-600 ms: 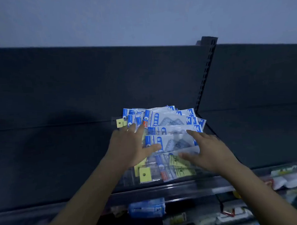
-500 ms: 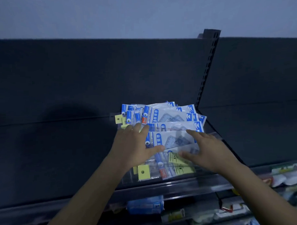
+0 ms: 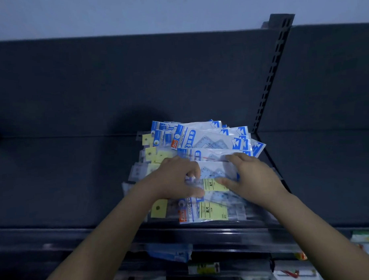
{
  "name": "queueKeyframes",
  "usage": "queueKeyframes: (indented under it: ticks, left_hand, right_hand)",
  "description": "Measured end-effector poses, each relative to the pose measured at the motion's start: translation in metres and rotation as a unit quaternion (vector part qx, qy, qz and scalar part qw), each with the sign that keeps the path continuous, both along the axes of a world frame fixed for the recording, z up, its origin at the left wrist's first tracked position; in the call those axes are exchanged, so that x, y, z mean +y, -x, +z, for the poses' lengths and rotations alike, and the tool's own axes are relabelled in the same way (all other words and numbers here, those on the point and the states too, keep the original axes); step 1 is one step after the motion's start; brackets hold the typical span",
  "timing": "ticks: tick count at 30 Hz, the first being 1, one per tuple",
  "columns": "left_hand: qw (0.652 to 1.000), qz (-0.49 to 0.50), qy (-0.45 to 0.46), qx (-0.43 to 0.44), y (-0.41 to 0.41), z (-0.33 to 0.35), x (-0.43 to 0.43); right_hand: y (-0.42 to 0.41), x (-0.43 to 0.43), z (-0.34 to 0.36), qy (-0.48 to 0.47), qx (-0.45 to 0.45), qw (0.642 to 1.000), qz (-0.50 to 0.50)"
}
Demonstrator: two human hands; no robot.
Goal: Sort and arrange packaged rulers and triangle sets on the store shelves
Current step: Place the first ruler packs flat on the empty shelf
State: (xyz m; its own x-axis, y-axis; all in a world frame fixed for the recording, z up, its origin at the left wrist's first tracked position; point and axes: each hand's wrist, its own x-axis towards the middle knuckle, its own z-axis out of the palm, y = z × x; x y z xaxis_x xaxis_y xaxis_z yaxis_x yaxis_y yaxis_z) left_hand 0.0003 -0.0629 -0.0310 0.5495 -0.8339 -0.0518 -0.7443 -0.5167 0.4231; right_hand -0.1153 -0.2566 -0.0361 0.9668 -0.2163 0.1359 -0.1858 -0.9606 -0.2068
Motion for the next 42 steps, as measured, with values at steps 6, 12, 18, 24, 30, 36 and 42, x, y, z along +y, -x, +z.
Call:
queueKeyframes:
  ticks: [6,12,18,24,30,36,42]
  left_hand:
    - [0.998,0.016,-0.053,0.003,0.001,0.003,-0.007]
    - [0.999,0.026,0.026,0.018,-0.007,0.007,-0.002]
    - [0.983,0.092,0.153,0.041,-0.024,0.019,-0.002]
    - [1.000,0.017,-0.006,-0.016,-0.029,0.017,-0.014]
    - [0.996,0.019,-0.008,0.092,-0.042,0.012,-0.016]
    - [0.998,0.034,-0.019,0.057,-0.067,0.012,-0.012]
    - [0.977,0.108,0.180,-0.020,-0.087,0.053,0.009]
  right_hand:
    - [0.000,0.005,0.000,-0.048,0.008,0.990,0.130]
    - [-0.012,0.008,0.001,-0.019,0.006,0.993,0.115]
    - [-0.001,-0.003,0.019,-0.057,-0.002,0.998,0.032]
    - [0.013,-0.024,0.029,0.069,-0.030,0.995,-0.061]
    - [0.031,-0.023,0.031,0.041,-0.030,0.991,-0.125]
    - [0.045,-0.020,0.035,0.022,-0.053,0.986,-0.159]
    - [0.053,-0.010,0.039,-0.003,-0.074,0.982,-0.174]
